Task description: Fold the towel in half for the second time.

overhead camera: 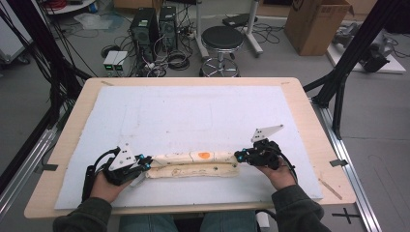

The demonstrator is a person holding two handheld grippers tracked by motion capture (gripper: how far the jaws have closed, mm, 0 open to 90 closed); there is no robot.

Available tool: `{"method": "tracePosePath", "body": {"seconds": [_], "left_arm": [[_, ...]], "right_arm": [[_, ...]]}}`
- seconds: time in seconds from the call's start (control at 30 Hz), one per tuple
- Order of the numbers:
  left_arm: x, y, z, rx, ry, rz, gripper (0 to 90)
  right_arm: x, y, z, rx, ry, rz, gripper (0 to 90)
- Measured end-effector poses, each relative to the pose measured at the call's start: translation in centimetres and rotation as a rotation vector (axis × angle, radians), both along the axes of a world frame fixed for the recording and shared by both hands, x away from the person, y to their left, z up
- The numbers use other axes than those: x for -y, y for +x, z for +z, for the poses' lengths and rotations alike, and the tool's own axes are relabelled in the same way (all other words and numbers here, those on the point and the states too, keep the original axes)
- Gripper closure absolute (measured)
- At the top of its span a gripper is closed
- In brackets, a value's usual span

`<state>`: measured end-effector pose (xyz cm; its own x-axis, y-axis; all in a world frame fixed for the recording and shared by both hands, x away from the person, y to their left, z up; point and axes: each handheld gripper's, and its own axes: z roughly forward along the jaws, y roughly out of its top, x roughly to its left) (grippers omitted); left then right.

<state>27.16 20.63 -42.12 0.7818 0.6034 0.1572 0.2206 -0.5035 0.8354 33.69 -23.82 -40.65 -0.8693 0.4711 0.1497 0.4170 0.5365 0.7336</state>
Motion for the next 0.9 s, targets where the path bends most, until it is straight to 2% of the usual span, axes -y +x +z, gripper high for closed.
{"method": "tracePosePath", "body": {"seconds": [0.13, 0.43, 0.83, 0.9], "left_arm": [[0.1, -0.6, -0.2, 0.005, 0.019, -0.012, 83.5], [0.0, -1.5, -0.7, 0.004, 0.031, -0.035, 83.7], [0.2, -1.8, -1.6, -0.023, 0.059, -0.042, 83.6], [0.2, -1.9, -1.7, -0.031, 0.05, -0.042, 83.4]], "right_arm": [[-0.1, -0.4, -0.3, 0.001, -0.008, 0.01, 85.8], [-0.1, -1.5, -1.1, -0.012, -0.026, 0.023, 85.7], [-0.2, -2.3, -2.0, -0.002, -0.062, 0.031, 85.1], [-0.2, -2.4, -2.1, -0.004, -0.063, 0.029, 85.0]]}}
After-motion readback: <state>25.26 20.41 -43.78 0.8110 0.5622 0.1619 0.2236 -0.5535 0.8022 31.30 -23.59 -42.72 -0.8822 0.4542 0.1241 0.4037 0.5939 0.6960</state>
